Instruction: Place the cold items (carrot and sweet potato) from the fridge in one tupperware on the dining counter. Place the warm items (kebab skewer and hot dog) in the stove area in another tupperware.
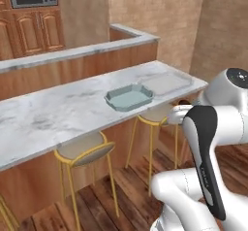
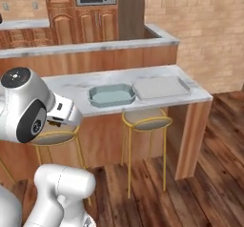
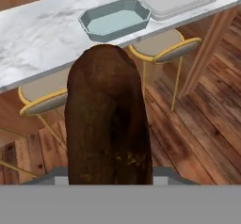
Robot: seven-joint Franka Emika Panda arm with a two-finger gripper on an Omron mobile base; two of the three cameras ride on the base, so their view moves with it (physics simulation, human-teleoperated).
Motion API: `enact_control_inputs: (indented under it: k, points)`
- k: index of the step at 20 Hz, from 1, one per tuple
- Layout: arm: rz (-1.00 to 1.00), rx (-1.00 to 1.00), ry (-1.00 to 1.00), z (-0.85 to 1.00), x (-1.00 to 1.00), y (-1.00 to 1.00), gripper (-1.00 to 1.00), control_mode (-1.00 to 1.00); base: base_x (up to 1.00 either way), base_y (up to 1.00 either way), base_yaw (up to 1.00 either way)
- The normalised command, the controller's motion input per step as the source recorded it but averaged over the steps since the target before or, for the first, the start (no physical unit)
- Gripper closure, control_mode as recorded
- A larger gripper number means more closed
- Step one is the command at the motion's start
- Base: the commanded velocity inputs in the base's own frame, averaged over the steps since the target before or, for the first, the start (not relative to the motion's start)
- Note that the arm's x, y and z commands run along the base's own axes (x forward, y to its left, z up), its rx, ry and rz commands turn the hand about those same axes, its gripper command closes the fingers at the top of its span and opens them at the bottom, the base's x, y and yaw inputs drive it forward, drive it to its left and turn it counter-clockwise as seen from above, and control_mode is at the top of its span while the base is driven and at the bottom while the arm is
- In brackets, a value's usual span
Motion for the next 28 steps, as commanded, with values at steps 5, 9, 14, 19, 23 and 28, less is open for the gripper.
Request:
enact_control_inputs:
  k: [5, 9, 14, 19, 23, 28]
  points:
    - [0.00, 0.00, 0.00, 0.00, 0.00, 0.00, 1.00, 1.00, 0.81, -0.60, 0.48]
    - [0.00, 0.00, 0.00, 0.00, 0.00, 0.00, 1.00, 1.00, 0.81, -0.61, 0.47]
    - [0.00, 0.00, 0.00, 0.00, 0.00, 0.00, 1.00, 1.00, 0.72, -0.73, 0.39]
    - [0.00, 0.00, 0.00, 0.00, 0.00, 0.00, 1.00, 1.00, 0.94, -0.43, 0.29]
    - [0.26, 0.04, 0.22, -0.25, 1.00, -0.23, 1.00, -1.00, 0.00, 0.00, 0.00]
    - [0.23, -0.01, 0.36, -0.65, 0.99, 0.00, 1.00, -1.00, 0.00, 0.00, 0.00]
